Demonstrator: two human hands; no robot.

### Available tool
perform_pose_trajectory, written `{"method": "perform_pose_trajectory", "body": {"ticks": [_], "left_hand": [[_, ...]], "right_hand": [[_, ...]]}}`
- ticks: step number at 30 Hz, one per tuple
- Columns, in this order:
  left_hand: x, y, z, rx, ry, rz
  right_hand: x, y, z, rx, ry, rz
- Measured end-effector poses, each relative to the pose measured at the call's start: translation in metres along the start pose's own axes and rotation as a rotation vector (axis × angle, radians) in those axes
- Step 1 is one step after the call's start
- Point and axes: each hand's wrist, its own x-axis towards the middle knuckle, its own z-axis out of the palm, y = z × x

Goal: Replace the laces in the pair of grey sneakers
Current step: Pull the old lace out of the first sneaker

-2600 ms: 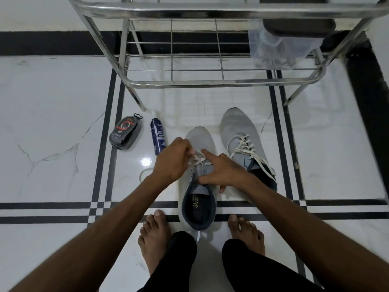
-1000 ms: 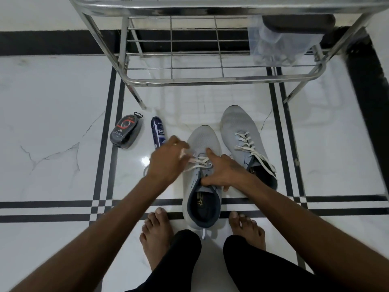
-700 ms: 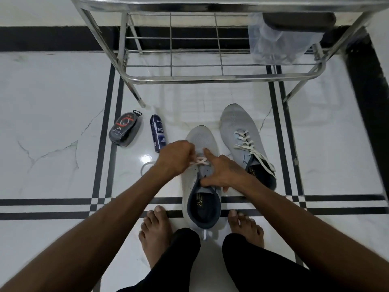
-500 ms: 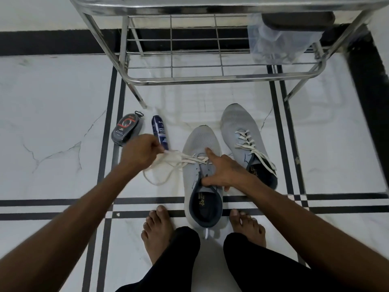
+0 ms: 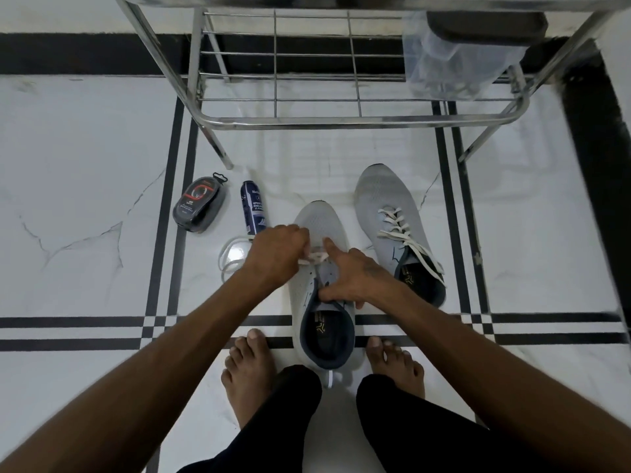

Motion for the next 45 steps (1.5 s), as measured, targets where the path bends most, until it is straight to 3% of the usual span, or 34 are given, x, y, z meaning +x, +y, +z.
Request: {"method": "perform_pose_trajectory", "body": {"ticks": [3, 5, 8, 11, 14, 17, 21, 24, 26, 29, 31, 34, 37, 41, 43, 45], "left_hand": [[-0.017, -0.044, -0.014, -0.219, 0.135, -0.307], [-0.033, -0.067, -0.018, -0.242, 0.129, -0.407], [-0.055, -0.056, -0.011, -0.230, 0.026, -0.301], [-0.062, -0.021, 0.000, -0.337, 0.128, -0.185], [-0.056, 0.013, 0.008, -0.429, -0.004, -0.195], [-0.052, 0.028, 0.017, -0.386, -0.139, -0.196], [-0.052, 0.025, 0.020, -0.446, -0.029, -0.182], [-0.055, 0.019, 0.020, -0.570, -0.039, -0.231], [-0.054, 0.012, 0.021, -0.651, -0.081, -0.316], [-0.052, 0.010, 0.021, -0.734, -0.076, -0.382], [-0.049, 0.013, 0.021, -0.707, -0.065, -0.329], [-0.044, 0.019, 0.019, -0.627, -0.069, -0.231], [-0.042, 0.018, 0.018, -0.632, -0.078, -0.233], [-0.043, 0.017, 0.017, -0.660, -0.093, -0.257], [-0.045, 0.013, 0.020, -0.663, -0.085, -0.266], [-0.046, 0.012, 0.021, -0.640, -0.070, -0.262]], "right_hand": [[-0.002, 0.007, -0.001, -0.001, 0.022, -0.003], [-0.004, 0.010, -0.001, -0.039, 0.023, 0.018], [-0.007, 0.004, 0.001, -0.106, 0.037, 0.028], [-0.013, -0.005, 0.000, -0.156, 0.291, -0.145], [-0.011, -0.010, -0.005, -0.092, 0.475, -0.251], [-0.001, -0.013, -0.006, -0.196, 0.411, -0.272], [0.013, -0.018, -0.007, -0.326, 0.444, -0.363], [0.020, -0.022, -0.014, -0.425, 0.423, -0.398], [0.020, -0.016, -0.024, -0.263, 0.491, -0.319], [0.016, 0.000, -0.037, 0.126, 0.543, -0.045], [0.012, 0.002, -0.035, 0.116, 0.552, 0.023], [0.001, -0.009, -0.022, -0.035, 0.665, -0.212], [0.004, -0.020, -0.011, -0.323, 0.494, -0.416], [0.013, -0.027, -0.008, -0.559, 0.406, -0.443], [0.012, -0.023, -0.023, -0.455, 0.510, -0.404], [0.006, -0.011, -0.047, -0.134, 0.727, -0.216]]}}
